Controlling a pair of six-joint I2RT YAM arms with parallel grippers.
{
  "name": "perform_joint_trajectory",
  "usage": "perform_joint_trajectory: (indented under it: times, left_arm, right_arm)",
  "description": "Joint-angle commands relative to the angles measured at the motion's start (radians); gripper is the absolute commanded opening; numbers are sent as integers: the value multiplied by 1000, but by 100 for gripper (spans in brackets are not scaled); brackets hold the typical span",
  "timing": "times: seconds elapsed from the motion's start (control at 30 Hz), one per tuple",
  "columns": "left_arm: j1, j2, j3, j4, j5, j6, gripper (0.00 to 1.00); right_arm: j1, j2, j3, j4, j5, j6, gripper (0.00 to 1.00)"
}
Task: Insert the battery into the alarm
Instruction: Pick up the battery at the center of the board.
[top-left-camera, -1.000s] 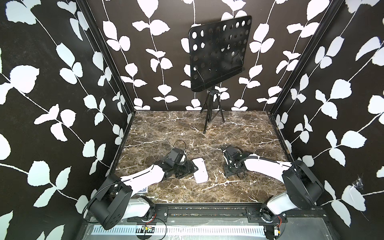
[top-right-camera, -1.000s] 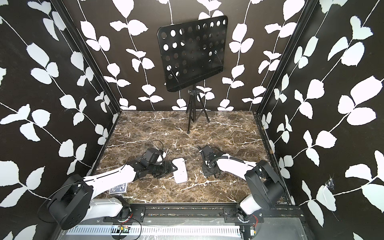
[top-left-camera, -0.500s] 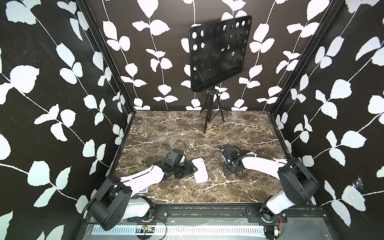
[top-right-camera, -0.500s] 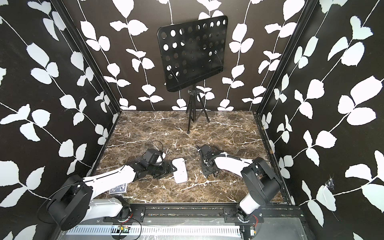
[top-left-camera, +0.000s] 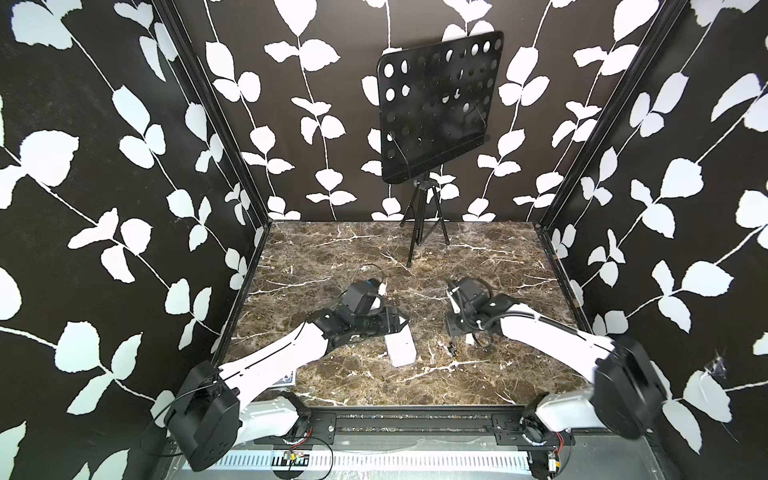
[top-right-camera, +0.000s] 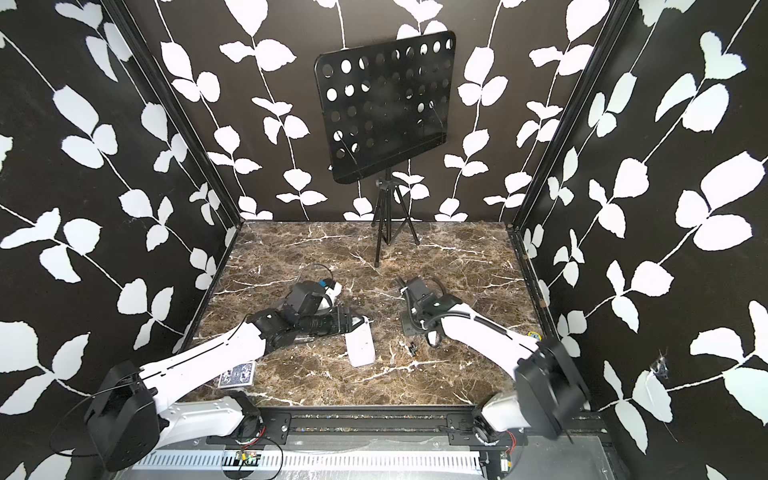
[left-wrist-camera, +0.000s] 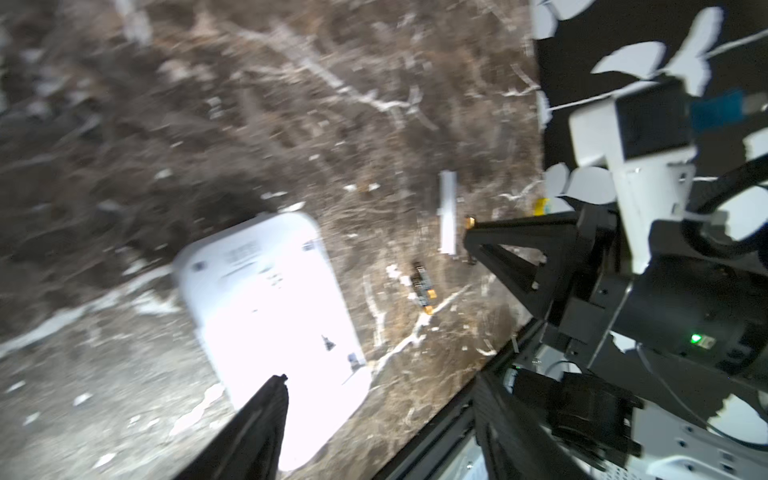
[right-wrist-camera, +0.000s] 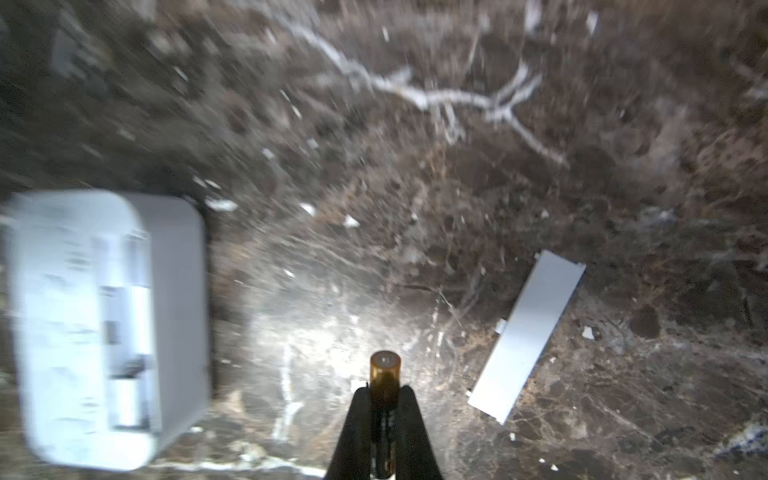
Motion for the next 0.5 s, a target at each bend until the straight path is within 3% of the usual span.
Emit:
perform_joint_trajectory:
  times: [0.0,0.17,0.47]
  left_arm:
    - [-56,-9,41,79,-85,51,65]
    - [-95,-2,13,341,-112,30,55]
    - [-116,21,71,419,-126,151,44]
  right_arm:
    - [-28,-91,41,108,-104,196,4]
    - [-55,-141,104,256,-198,416,5]
    - [-44,-138,165,373,-292,538,5]
